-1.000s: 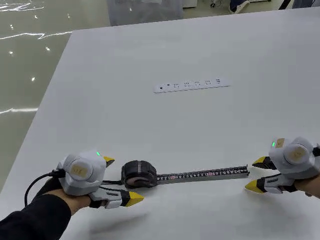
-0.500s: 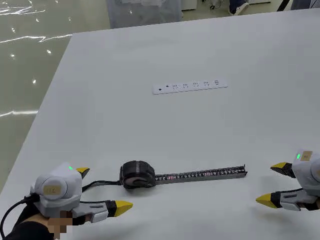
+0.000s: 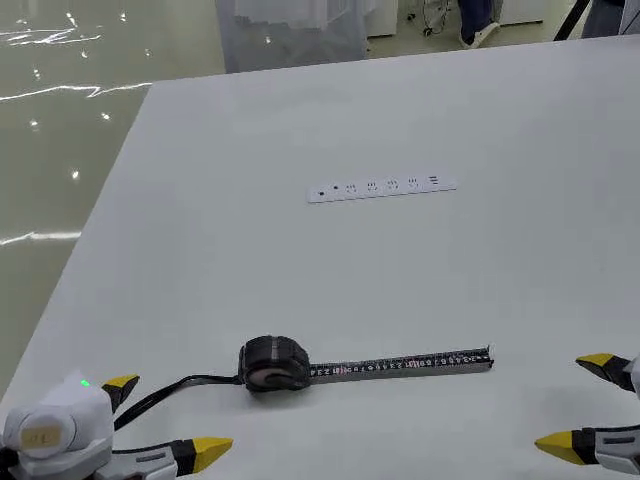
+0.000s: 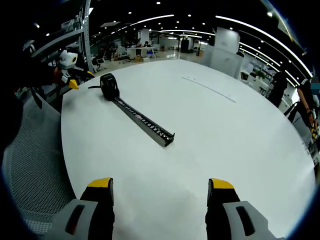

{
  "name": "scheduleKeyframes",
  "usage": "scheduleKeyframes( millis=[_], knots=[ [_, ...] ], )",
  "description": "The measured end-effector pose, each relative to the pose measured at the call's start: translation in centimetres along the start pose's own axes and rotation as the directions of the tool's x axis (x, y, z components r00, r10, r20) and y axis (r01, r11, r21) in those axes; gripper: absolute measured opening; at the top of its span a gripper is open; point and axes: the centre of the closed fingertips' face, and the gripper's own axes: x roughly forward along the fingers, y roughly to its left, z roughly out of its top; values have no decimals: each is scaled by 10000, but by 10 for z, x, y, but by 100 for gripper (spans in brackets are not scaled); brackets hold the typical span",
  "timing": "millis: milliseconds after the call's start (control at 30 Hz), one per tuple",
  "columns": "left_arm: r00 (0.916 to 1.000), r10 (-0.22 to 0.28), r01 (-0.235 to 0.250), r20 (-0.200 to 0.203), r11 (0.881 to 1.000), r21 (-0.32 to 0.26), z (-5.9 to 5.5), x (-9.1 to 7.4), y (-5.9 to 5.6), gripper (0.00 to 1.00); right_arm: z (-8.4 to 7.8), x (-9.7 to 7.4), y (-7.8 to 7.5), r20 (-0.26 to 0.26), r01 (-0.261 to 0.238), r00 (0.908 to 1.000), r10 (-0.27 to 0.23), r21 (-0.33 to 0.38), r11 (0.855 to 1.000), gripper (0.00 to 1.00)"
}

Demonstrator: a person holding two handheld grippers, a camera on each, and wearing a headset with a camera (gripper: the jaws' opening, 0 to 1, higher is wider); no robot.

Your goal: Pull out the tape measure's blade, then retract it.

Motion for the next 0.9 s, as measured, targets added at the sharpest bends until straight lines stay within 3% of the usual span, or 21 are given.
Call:
scheduleKeyframes(
  millis=[200, 367, 533, 767, 900],
  knots=[
    [9998, -33, 22, 209, 9986, 530, 2, -14, -1, 99, -8, -16, -6, 576, 106, 9982, -145, 669, 9977, 80],
    [9995, 8, -26, 315, 9982, 592, 2, -20, -3, 99, -20, -26, -8, 602, 85, 9981, -136, 839, 9964, 89],
    [9998, -140, 132, 148, 9985, 525, -4, -22, -5, 99, -23, -31, -6, 687, 74, 9975, -146, 1030, 9947, 98],
    [9990, -226, 203, 395, 9982, 569, 7, -23, -4, 99, -24, -36, -5, 740, 2, 9972, -80, 1055, 9944, 99],
    [9995, -153, 141, 268, 9989, 439, 7, -22, 1, 99, -23, -39, -4, 783, 67, 9968, -150, 1051, 9944, 99]
  ],
)
